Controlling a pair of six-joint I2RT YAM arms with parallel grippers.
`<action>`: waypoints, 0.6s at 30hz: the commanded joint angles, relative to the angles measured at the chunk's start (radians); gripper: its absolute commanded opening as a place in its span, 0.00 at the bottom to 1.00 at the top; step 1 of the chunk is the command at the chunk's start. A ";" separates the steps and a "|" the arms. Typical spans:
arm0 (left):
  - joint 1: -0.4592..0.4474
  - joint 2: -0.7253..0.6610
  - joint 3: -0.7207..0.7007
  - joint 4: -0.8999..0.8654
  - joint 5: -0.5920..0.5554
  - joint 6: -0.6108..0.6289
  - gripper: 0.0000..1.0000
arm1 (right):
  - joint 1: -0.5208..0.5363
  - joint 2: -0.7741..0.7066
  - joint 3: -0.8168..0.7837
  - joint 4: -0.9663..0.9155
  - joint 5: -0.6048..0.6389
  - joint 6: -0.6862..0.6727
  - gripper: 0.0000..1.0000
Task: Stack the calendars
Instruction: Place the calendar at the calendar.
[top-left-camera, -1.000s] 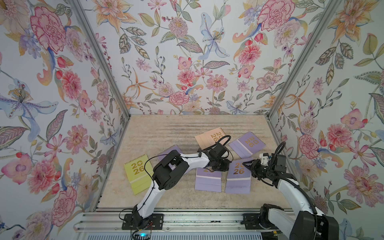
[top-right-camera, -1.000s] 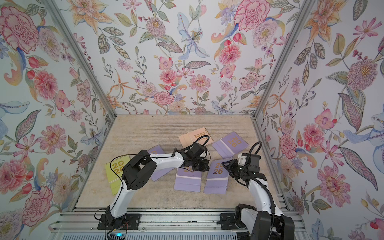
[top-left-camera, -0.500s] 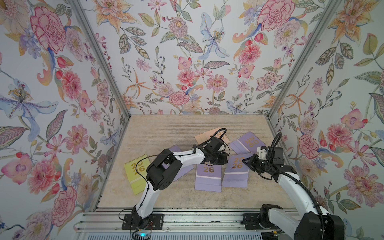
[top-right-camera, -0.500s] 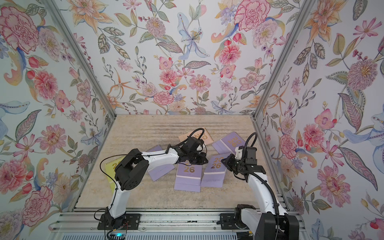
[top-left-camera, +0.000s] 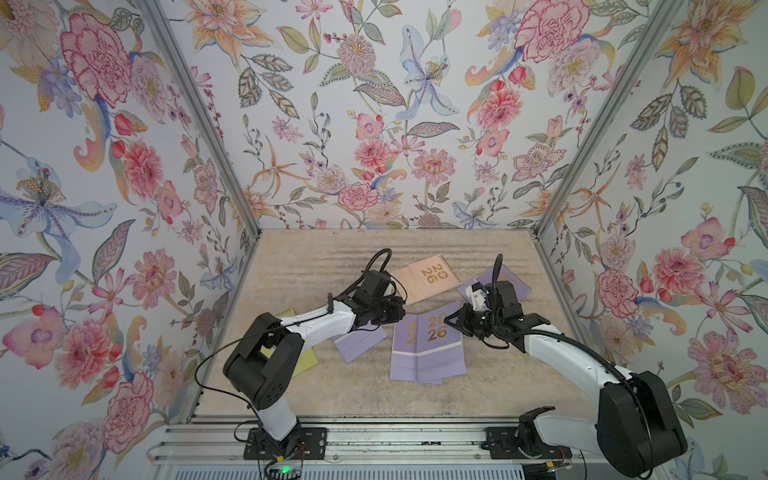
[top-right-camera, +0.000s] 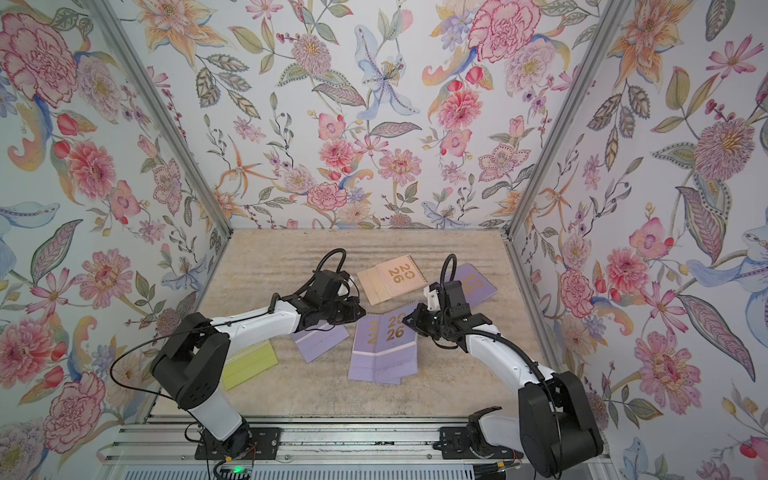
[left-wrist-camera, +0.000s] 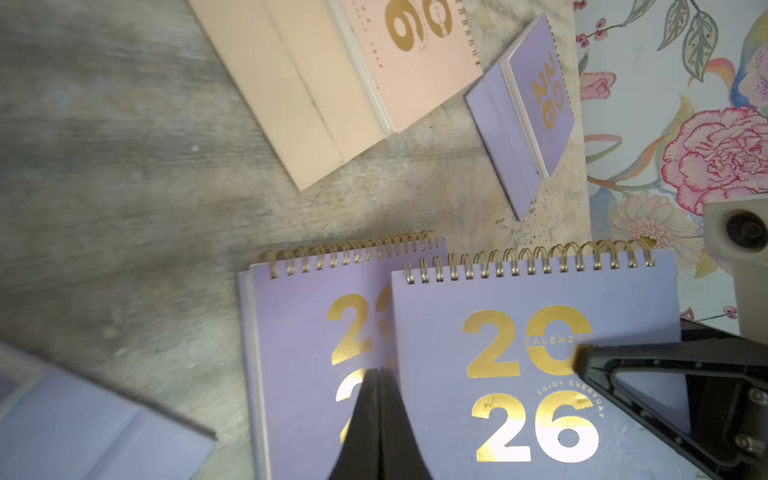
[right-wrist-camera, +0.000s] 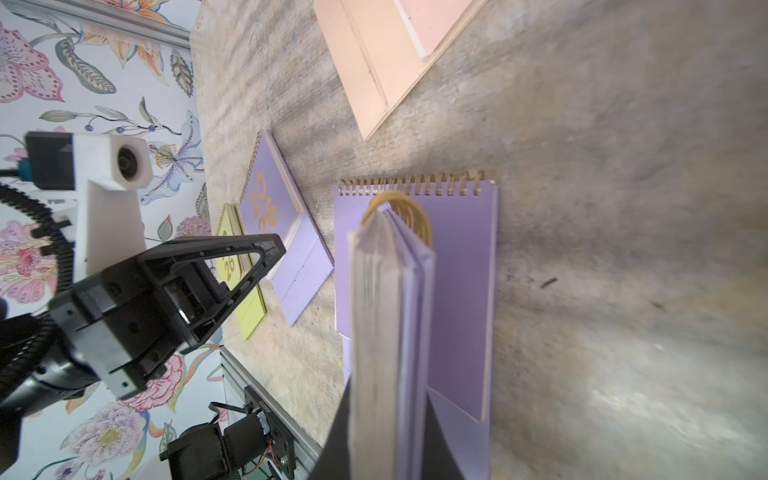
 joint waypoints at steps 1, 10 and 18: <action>0.040 -0.070 -0.069 -0.020 -0.036 0.010 0.00 | 0.044 0.051 -0.004 0.233 -0.029 0.105 0.05; 0.076 -0.100 -0.183 -0.010 -0.025 0.027 0.00 | 0.114 0.178 -0.034 0.467 -0.019 0.203 0.05; 0.076 -0.092 -0.215 0.020 -0.004 0.020 0.00 | 0.128 0.208 -0.085 0.517 -0.007 0.221 0.05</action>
